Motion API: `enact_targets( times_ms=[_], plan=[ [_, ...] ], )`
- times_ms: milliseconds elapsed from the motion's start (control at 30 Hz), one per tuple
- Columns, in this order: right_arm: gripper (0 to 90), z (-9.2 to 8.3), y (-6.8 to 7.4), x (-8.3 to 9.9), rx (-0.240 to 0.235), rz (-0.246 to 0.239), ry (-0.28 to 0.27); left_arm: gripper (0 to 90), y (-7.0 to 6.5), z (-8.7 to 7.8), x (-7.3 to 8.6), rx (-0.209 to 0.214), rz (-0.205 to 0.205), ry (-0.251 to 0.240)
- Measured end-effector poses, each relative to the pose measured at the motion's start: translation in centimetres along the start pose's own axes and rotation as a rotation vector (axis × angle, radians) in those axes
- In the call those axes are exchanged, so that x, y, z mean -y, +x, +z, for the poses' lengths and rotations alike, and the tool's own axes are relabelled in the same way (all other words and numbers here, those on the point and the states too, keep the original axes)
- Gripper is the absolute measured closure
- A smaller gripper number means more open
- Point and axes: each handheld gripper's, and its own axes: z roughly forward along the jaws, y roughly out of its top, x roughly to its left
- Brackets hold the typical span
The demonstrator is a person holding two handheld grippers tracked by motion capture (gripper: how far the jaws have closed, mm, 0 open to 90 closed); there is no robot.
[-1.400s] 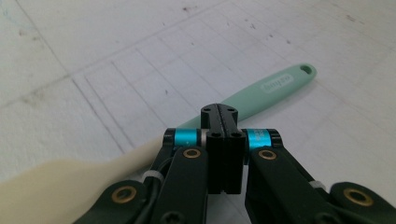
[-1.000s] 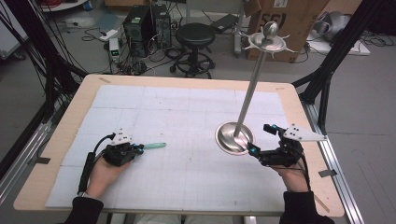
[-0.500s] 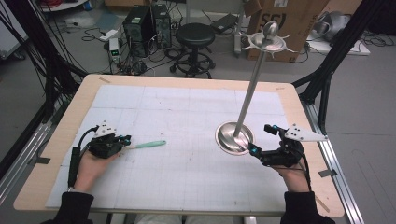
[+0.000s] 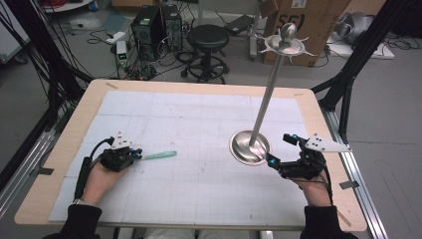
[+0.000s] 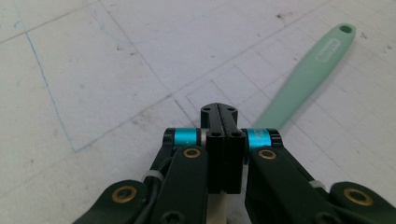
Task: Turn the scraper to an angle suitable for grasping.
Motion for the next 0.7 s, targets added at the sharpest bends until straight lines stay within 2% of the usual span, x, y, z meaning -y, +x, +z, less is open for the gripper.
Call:
enact_targets(
  times_ms=[133,233,333,400,467,533,600,700],
  plan=[
    [1.1,0.1,0.0,0.0,0.002,-0.001,0.002,90.0,-0.7,-0.6,0.6,0.003,-0.046,-0.016],
    [1.1,0.1,0.0,0.0,0.002,-0.003,-0.001,90.0,-1.2,-1.0,0.9,0.002,-0.058,-0.015],
    [1.1,0.2,0.1,0.0,-0.002,-0.004,0.002,90.0,-1.9,-1.3,0.9,-0.003,-0.039,-0.002],
    [1.1,0.2,0.0,-0.1,-0.005,-0.003,0.003,90.0,-2.2,-1.5,0.7,0.008,-0.017,-0.003],
    [1.1,0.2,0.0,-0.1,-0.004,-0.001,-0.004,90.0,-2.6,-2.0,0.4,0.044,-0.005,-0.053],
    [1.1,0.1,-0.1,-0.1,-0.003,0.001,-0.009,90.0,-3.5,-2.5,0.1,0.102,0.010,-0.089],
    [1.1,0.1,-0.2,-0.1,-0.003,0.004,-0.011,90.0,-4.6,-2.4,0.0,0.155,0.037,-0.093],
    [1.1,0.1,-0.3,-0.1,-0.001,0.007,-0.011,90.0,-6.0,-1.6,-0.2,0.212,0.092,-0.061]
  ],
)
